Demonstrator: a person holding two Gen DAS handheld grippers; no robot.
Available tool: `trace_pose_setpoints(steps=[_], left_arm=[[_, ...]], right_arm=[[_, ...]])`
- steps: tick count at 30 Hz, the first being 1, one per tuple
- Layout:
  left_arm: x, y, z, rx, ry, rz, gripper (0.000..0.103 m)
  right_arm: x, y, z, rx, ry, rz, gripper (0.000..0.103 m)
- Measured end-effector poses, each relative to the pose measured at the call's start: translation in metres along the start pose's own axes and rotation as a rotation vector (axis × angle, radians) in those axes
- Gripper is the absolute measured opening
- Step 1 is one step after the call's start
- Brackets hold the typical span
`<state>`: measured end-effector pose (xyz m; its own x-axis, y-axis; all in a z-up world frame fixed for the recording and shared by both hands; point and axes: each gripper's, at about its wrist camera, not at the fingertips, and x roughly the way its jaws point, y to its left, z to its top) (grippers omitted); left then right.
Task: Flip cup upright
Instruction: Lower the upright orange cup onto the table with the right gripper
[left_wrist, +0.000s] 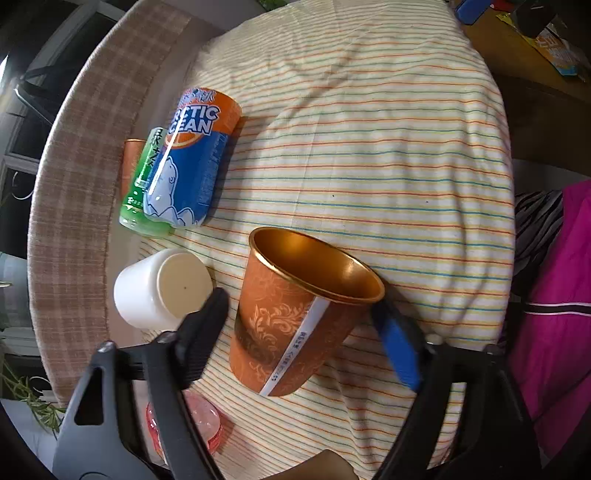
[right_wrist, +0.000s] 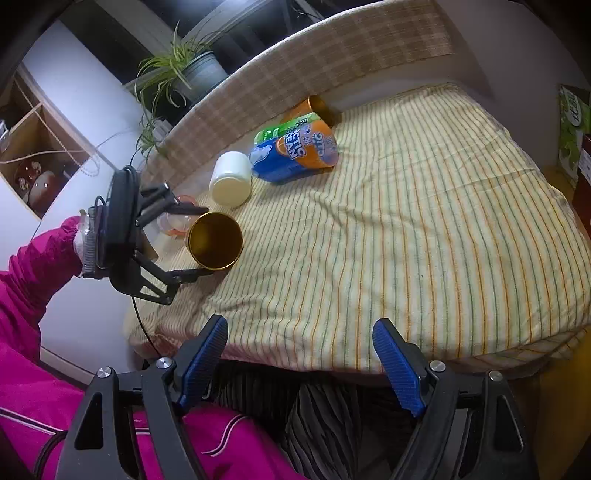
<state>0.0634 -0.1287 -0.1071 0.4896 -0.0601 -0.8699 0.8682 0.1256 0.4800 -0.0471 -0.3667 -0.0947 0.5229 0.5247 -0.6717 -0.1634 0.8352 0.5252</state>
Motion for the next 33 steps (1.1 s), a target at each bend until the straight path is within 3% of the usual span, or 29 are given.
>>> trace_pose_setpoints(steps=[9,19,26,33], left_arm=[[-0.003,0.011,0.002,-0.101,-0.054,-0.031,0.073],[-0.012,0.046,-0.017,-0.424,-0.168,-0.082,0.070],[-0.027,0.061,-0.035,-0.729,-0.352,-0.112,0.070],[-0.025,0.065,-0.039,-0.926,-0.471,-0.119,0.070]], right_arm=[[-0.001,-0.007,0.000,0.050,-0.007,-0.017,0.083],[0.008,0.004,0.002,0.031,0.002,-0.025,0.083],[0.016,0.013,0.007,0.010,0.004,-0.025,0.083],[0.024,0.024,0.010,-0.010,0.003,-0.005,0.083]])
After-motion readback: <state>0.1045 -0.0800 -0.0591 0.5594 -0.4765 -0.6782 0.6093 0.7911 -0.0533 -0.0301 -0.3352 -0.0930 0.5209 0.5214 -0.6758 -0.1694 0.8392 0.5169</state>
